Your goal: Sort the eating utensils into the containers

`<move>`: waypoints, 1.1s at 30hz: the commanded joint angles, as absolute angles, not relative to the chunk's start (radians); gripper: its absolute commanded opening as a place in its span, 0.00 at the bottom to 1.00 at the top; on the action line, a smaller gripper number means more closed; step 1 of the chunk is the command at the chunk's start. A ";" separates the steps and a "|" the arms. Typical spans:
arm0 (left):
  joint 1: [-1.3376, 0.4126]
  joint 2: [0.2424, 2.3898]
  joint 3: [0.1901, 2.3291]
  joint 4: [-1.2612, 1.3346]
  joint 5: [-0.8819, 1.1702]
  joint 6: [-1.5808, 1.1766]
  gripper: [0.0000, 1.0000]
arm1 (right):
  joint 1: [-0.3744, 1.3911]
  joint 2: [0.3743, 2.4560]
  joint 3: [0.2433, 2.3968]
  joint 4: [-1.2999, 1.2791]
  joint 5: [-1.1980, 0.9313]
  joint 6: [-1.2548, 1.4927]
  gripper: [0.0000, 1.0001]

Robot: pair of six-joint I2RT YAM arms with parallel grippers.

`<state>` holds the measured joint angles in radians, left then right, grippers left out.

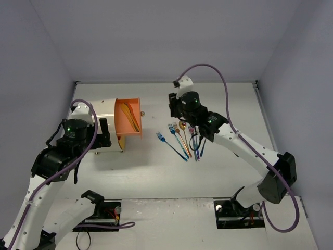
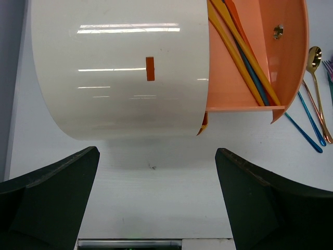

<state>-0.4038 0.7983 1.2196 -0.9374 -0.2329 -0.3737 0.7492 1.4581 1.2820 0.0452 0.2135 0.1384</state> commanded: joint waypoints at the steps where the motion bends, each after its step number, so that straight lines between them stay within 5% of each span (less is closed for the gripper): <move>1: -0.397 0.807 1.270 -0.884 -0.241 -0.362 0.93 | 0.629 1.410 1.104 -0.036 0.197 0.269 0.35; 10: -0.397 0.832 1.273 -0.879 -0.228 -0.365 0.93 | 0.507 1.511 0.876 -0.032 0.053 0.354 0.19; 33: -0.398 0.827 1.250 -0.879 -0.224 -0.374 0.93 | 0.511 1.577 0.841 -0.018 0.056 0.411 0.13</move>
